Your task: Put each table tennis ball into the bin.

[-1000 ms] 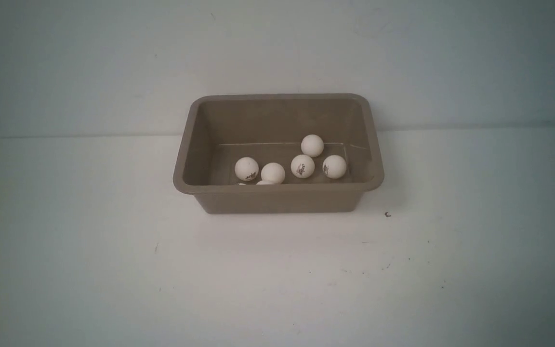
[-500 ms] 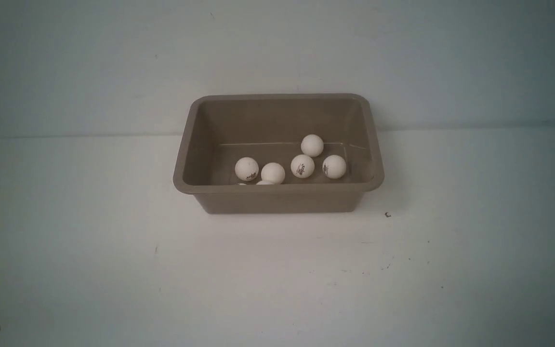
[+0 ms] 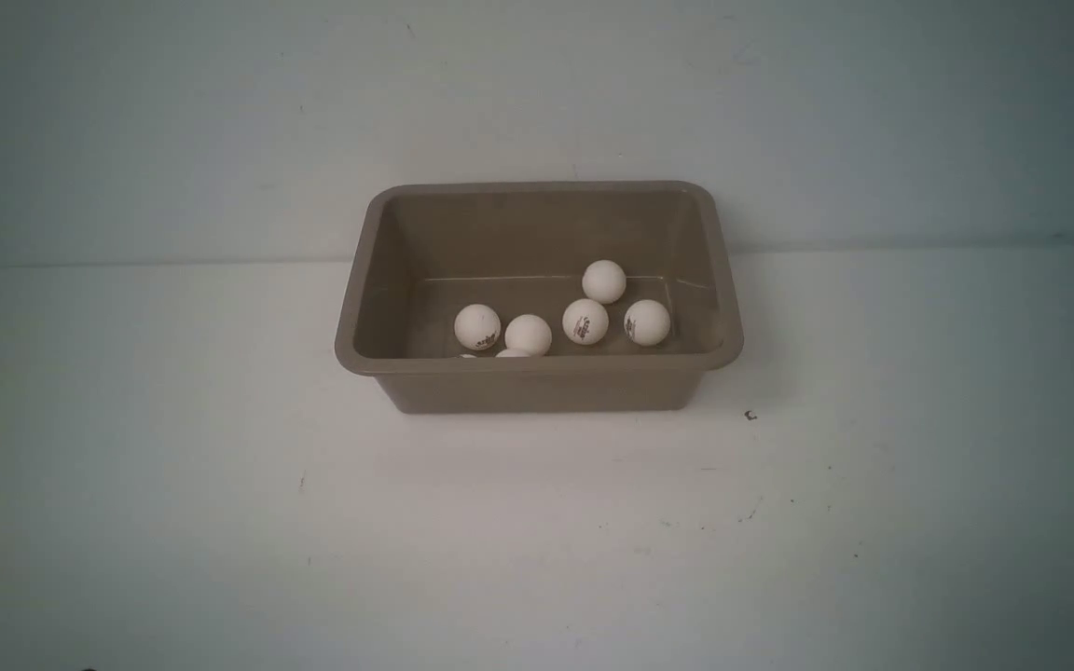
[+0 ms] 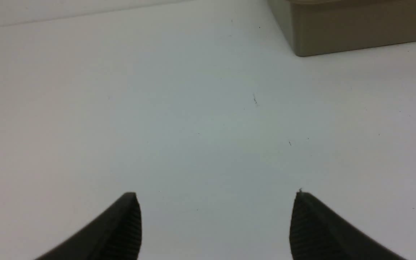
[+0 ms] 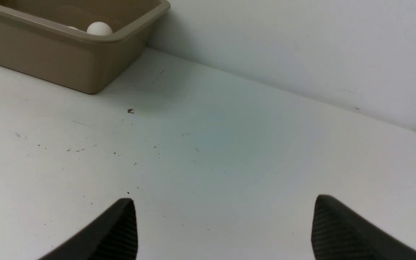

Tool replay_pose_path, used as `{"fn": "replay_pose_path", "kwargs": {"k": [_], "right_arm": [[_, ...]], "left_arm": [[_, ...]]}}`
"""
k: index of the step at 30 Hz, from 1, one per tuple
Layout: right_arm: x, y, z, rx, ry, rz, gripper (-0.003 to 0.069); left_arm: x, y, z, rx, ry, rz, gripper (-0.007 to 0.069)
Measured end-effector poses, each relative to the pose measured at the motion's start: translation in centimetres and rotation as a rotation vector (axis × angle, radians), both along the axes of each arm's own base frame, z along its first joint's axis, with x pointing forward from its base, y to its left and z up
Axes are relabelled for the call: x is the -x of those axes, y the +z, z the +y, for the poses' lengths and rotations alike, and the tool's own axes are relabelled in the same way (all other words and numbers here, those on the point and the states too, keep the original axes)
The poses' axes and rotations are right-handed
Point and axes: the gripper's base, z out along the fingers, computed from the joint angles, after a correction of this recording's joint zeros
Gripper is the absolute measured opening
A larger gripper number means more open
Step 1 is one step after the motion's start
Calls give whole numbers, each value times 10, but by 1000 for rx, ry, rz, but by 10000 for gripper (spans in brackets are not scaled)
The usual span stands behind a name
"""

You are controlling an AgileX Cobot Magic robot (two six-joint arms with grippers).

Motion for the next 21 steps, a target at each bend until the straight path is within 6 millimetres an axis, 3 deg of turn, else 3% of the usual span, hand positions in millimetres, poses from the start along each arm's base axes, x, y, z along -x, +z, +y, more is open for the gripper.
{"fn": "replay_pose_path", "kwargs": {"k": [7,21], "right_arm": [[0,0,0,-1,0,0,589],[0,0,0,-1,0,0,589]], "left_arm": [[1,-12,-1,11,-7,29,499],[7,-8,4,0,70,-83,499]]}}
